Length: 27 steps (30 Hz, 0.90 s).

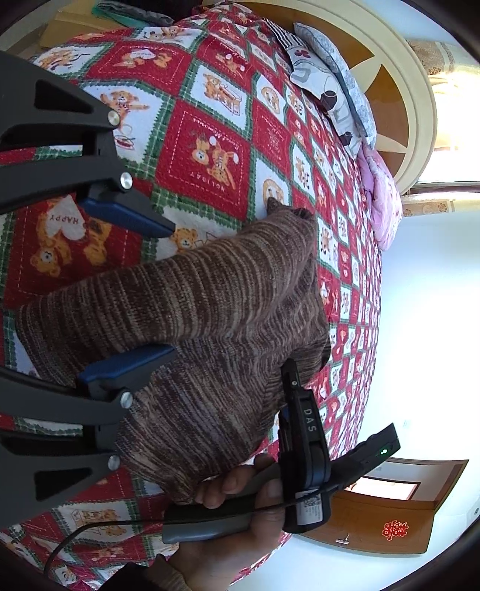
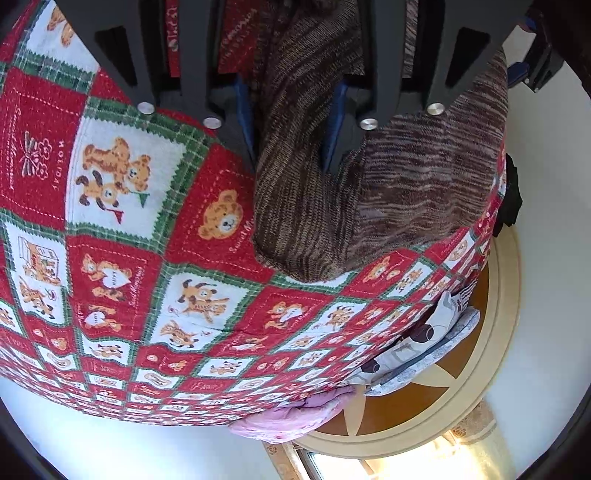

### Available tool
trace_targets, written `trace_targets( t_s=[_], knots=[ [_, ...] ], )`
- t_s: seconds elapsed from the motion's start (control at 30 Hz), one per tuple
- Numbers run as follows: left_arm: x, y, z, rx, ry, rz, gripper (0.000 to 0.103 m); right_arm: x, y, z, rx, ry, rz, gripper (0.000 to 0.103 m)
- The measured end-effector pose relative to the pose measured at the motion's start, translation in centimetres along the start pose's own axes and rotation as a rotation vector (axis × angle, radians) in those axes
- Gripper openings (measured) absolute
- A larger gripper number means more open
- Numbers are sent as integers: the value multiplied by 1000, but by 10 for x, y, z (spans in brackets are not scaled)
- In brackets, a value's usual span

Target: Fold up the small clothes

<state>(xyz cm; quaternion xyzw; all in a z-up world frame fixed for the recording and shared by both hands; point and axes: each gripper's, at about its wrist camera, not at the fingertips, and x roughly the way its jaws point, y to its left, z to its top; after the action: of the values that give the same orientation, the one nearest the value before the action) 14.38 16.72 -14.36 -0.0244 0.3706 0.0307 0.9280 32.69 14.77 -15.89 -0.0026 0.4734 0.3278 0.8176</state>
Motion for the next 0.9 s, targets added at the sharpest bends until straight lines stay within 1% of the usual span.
trace_targets(
  t_s=[0.13, 0.27, 0.4, 0.43, 0.5, 0.53, 0.6, 0.67, 0.7, 0.77, 0.8, 0.9],
  knots=[
    [-2, -2, 0, 6, 3, 6, 63, -4, -7, -2, 20, 1, 3, 44],
    [0, -3, 1, 8, 6, 8, 63, -6, -4, -5, -11, -4, -18, 44],
    [-1, -1, 1, 1, 14, 12, 65, -12, -6, -8, -19, -12, -37, 44],
    [-2, 0, 2, -2, 11, 14, 65, -18, -7, -10, -23, -24, -56, 44],
    [-9, 5, 10, -13, -23, 29, 65, -39, -8, -17, -26, -82, -112, 44],
    [-11, 7, 14, -18, -38, 33, 66, -47, -7, -19, -26, -107, -113, 44],
    [-15, 14, 24, -39, -77, 52, 81, -72, 3, -28, -42, -166, -54, 44],
    [-12, 20, 34, -63, -108, 65, 85, -89, 21, -41, -89, -197, 20, 44],
    [-9, 24, 40, -75, -124, 72, 85, -93, 32, -48, -125, -198, 63, 44],
    [1, 29, 48, -85, -144, 92, 85, -92, 46, -60, -172, -174, 109, 44],
    [9, 31, 52, -83, -143, 115, 85, -87, 52, -65, -191, -153, 103, 44],
    [28, 36, 56, -60, -122, 190, 86, -72, 56, -77, -232, -108, 35, 44]
  ],
)
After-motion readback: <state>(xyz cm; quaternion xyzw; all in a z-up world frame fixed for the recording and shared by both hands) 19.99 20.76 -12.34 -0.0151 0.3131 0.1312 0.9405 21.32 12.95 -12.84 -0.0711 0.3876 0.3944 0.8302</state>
